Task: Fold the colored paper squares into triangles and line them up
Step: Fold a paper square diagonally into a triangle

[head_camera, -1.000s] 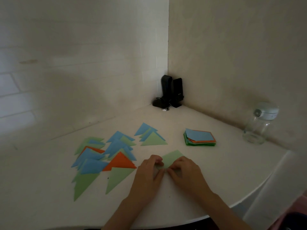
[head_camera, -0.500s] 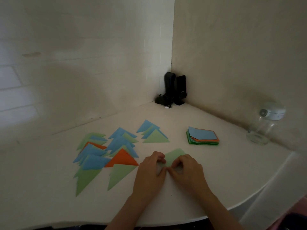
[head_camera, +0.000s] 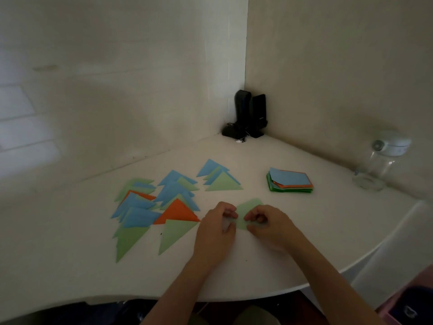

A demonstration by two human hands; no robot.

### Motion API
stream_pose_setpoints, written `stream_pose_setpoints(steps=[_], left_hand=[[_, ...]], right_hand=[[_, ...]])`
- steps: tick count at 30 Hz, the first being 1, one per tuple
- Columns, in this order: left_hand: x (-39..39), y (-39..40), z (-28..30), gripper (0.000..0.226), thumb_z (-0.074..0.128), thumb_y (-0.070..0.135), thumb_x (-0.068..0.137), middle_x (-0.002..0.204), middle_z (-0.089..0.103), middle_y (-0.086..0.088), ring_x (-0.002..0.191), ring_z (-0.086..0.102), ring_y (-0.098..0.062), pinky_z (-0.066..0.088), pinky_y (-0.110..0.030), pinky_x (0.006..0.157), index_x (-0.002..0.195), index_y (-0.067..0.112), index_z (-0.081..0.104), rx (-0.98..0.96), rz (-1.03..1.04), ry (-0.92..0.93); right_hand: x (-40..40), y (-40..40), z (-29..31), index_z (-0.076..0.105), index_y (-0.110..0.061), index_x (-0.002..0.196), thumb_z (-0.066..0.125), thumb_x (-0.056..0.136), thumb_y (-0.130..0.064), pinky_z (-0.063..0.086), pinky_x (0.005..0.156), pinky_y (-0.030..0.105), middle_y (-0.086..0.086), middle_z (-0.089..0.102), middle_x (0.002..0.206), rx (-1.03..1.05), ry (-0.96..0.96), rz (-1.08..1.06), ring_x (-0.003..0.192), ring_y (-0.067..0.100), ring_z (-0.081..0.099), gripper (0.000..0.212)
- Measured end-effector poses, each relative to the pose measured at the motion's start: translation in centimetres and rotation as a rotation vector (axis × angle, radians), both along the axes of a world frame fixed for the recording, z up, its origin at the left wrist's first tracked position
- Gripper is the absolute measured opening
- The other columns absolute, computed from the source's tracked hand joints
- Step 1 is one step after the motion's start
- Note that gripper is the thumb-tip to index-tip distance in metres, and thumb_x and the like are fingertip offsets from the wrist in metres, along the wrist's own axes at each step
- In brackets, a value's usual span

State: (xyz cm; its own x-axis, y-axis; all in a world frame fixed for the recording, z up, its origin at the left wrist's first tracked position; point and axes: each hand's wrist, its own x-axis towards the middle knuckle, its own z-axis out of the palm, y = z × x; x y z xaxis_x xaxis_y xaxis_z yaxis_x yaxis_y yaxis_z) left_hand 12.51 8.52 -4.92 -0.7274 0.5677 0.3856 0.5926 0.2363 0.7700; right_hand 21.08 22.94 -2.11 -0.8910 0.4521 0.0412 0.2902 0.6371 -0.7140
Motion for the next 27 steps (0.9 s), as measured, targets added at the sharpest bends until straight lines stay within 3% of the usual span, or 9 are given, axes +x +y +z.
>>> stream_pose_setpoints(steps=[3, 5, 7, 11, 16, 20, 23, 27], left_hand=[[0.0, -0.3, 0.3, 0.040, 0.044, 0.010, 0.070, 0.093, 0.065, 0.018, 0.094, 0.059, -0.004, 0.047, -0.026, 0.085, 0.096, 0.040, 0.049, -0.003, -0.025, -0.052], [0.0, -0.5, 0.4, 0.042, 0.040, 0.010, 0.070, 0.097, 0.066, 0.017, 0.097, 0.058, -0.003, 0.046, -0.026, 0.087, 0.102, 0.035, 0.051, 0.007, -0.053, -0.093], [0.0, -0.7, 0.5, 0.045, 0.040, 0.009, 0.068, 0.100, 0.066, 0.015, 0.101, 0.057, -0.003, 0.045, -0.026, 0.089, 0.105, 0.030, 0.053, 0.012, -0.083, -0.113], [0.1, -1.2, 0.7, 0.047, 0.049, 0.013, 0.064, 0.106, 0.062, 0.015, 0.105, 0.054, -0.005, 0.043, -0.024, 0.091, 0.108, 0.027, 0.054, -0.046, -0.140, -0.037], [0.0, -1.2, 0.2, 0.030, 0.050, 0.019, 0.075, 0.101, 0.060, 0.011, 0.097, 0.053, -0.008, 0.039, -0.019, 0.088, 0.103, 0.021, 0.061, -0.054, -0.150, 0.213], [-0.2, -0.7, -0.2, 0.008, 0.057, 0.021, 0.086, 0.090, 0.058, 0.015, 0.083, 0.050, -0.010, 0.041, -0.029, 0.075, 0.089, 0.025, 0.063, -0.125, -0.086, 0.373], [0.2, -0.5, 0.1, 0.014, 0.052, 0.029, 0.089, 0.087, 0.058, 0.013, 0.080, 0.049, -0.010, 0.038, -0.028, 0.072, 0.086, 0.024, 0.065, -0.153, -0.073, 0.413], [0.4, -0.4, 0.7, 0.017, 0.052, 0.029, 0.089, 0.084, 0.059, 0.009, 0.079, 0.047, -0.012, 0.039, -0.028, 0.071, 0.084, 0.021, 0.066, -0.189, -0.080, 0.423]], right_hand=[[0.0, -0.4, 0.2, 0.060, -0.034, 0.081, 0.072, 0.077, -0.036, 0.038, 0.071, 0.007, -0.015, 0.054, 0.085, 0.018, -0.010, -0.020, 0.081, 0.005, 0.053, 0.013], [-0.1, -1.0, 0.0, 0.058, -0.036, 0.082, 0.067, 0.078, -0.049, 0.041, 0.082, 0.025, -0.011, 0.051, 0.091, 0.142, -0.068, -0.036, 0.091, 0.009, 0.053, 0.016], [-0.2, -1.7, -0.1, 0.057, -0.036, 0.090, 0.056, 0.084, -0.054, 0.036, 0.085, 0.031, -0.009, 0.047, 0.097, 0.310, -0.124, -0.045, 0.099, 0.013, 0.047, 0.019], [0.0, -1.6, -0.1, 0.058, -0.028, 0.102, 0.045, 0.094, -0.043, 0.031, 0.087, 0.033, -0.004, 0.047, 0.106, 0.326, -0.142, 0.026, 0.105, 0.017, 0.043, 0.021], [0.7, 0.0, 1.3, 0.052, -0.025, 0.084, 0.052, 0.094, -0.030, 0.042, 0.086, 0.035, 0.000, 0.047, 0.094, 0.151, -0.039, 0.125, 0.093, 0.020, 0.051, 0.011], [1.4, 0.6, 1.2, 0.061, -0.022, 0.091, 0.059, 0.089, -0.032, 0.043, 0.088, 0.038, -0.003, 0.055, 0.096, 0.212, 0.013, 0.142, 0.092, 0.015, 0.055, 0.010], [2.2, 0.8, 0.3, 0.058, -0.034, 0.090, 0.060, 0.084, -0.039, 0.043, 0.090, 0.042, -0.013, 0.058, 0.095, 0.179, 0.123, 0.127, 0.092, 0.007, 0.057, 0.009], [2.9, 1.3, -0.8, 0.053, -0.039, 0.099, 0.066, 0.075, -0.047, 0.046, 0.086, 0.032, -0.024, 0.055, 0.099, 0.177, 0.250, 0.111, 0.095, -0.005, 0.055, 0.028]])
